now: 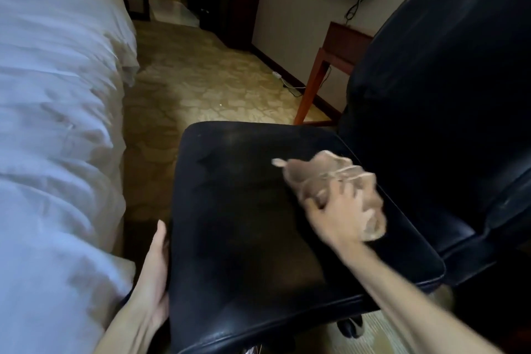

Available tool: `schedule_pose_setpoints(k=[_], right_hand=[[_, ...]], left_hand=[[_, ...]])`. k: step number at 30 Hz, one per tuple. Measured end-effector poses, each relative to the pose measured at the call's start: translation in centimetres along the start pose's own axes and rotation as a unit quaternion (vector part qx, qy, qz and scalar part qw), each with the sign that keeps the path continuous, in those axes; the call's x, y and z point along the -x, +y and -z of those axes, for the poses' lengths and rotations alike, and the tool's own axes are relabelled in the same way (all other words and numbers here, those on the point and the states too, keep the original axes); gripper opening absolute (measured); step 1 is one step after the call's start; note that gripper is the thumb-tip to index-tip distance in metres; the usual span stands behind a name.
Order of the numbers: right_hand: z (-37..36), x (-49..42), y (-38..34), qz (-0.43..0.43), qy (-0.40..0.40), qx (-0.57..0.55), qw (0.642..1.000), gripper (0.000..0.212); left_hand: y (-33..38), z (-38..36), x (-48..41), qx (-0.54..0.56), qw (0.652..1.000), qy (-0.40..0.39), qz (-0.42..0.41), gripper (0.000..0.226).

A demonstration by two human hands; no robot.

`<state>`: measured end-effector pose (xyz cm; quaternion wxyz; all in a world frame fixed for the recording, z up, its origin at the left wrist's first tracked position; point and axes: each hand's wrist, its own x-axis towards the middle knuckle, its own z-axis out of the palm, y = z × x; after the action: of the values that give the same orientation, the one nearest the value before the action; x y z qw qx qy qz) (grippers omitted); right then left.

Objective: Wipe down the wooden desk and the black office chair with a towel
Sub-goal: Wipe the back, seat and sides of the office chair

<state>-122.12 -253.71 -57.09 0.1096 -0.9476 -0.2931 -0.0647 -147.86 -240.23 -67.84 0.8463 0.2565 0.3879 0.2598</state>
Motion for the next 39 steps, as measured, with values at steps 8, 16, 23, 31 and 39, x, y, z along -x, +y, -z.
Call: schedule_pose_setpoints(k=[8, 16, 23, 31, 39], right_hand=[[-0.2, 11.2, -11.1, 0.409, 0.007, -0.017, 0.912, 0.092], [2.0, 7.2, -8.0, 0.477, -0.167, -0.061, 0.860, 0.074], [5.3, 1.4, -3.1, 0.474, 0.070, -0.033, 0.877, 0.070], [1.6, -14.4, 7.2, 0.074, -0.174, 0.031, 0.981, 0.125], [-0.8, -10.2, 1.3, 0.164, -0.022, -0.107, 0.980, 0.044]], left_hand=[[-2.2, 3.1, 0.2, -0.016, 0.999, -0.020, -0.029, 0.069], [-0.5, 1.8, 0.3, 0.089, 0.996, -0.019, -0.021, 0.074], [0.6, 1.6, -0.5, 0.116, 0.993, -0.017, -0.009, 0.079], [0.6, 0.7, -1.1, 0.070, 0.997, -0.018, -0.003, 0.077], [0.3, -0.3, 0.0, 0.050, 0.995, -0.083, -0.017, 0.089]])
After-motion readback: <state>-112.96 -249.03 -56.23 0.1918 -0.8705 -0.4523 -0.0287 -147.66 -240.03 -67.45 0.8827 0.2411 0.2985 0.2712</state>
